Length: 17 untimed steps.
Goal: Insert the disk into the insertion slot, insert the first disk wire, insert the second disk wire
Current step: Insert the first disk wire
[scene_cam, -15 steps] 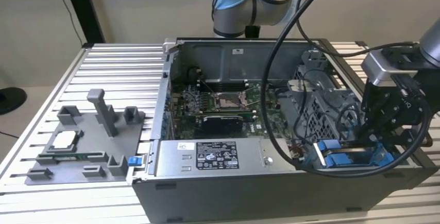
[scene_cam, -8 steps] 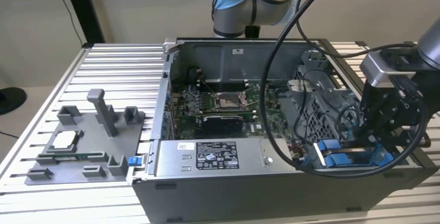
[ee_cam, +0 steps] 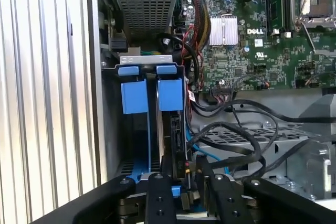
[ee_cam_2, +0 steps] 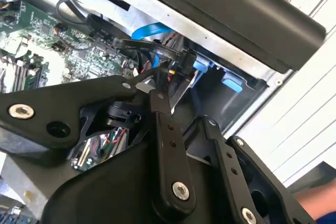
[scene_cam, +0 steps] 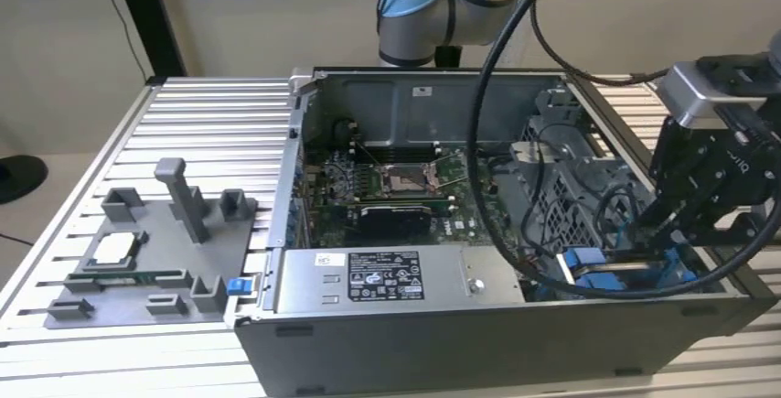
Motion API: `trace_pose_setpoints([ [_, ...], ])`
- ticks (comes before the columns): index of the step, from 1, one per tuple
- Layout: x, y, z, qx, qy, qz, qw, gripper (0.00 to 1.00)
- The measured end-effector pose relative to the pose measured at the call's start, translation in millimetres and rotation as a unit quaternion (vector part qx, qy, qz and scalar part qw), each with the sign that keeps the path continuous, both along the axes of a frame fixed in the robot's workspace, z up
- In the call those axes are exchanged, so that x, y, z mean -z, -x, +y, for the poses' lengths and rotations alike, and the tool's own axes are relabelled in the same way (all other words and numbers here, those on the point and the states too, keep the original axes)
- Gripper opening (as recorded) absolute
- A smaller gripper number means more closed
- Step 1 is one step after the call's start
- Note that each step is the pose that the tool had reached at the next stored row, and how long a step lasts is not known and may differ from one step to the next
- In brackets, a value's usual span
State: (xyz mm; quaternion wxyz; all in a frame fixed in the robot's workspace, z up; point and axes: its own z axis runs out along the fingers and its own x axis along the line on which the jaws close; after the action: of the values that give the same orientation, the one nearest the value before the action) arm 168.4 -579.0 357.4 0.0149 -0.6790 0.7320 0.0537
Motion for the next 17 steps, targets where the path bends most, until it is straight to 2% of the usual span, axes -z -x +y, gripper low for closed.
trace_pose_setpoints([
  [2,-6.3,0.0,0.0,0.000,0.0003,0.0000,1.0000,1.00],
  [6,-6.5,-2.3,0.0,0.000,0.0000,0.0000,1.0000,1.00],
  [11,-6.3,-17.1,0.0,-0.004,-0.0008,0.0000,1.0000,1.00],
  [17,-0.4,-21.1,-0.1,-0.024,-0.0008,0.0000,0.9997,1.00],
])
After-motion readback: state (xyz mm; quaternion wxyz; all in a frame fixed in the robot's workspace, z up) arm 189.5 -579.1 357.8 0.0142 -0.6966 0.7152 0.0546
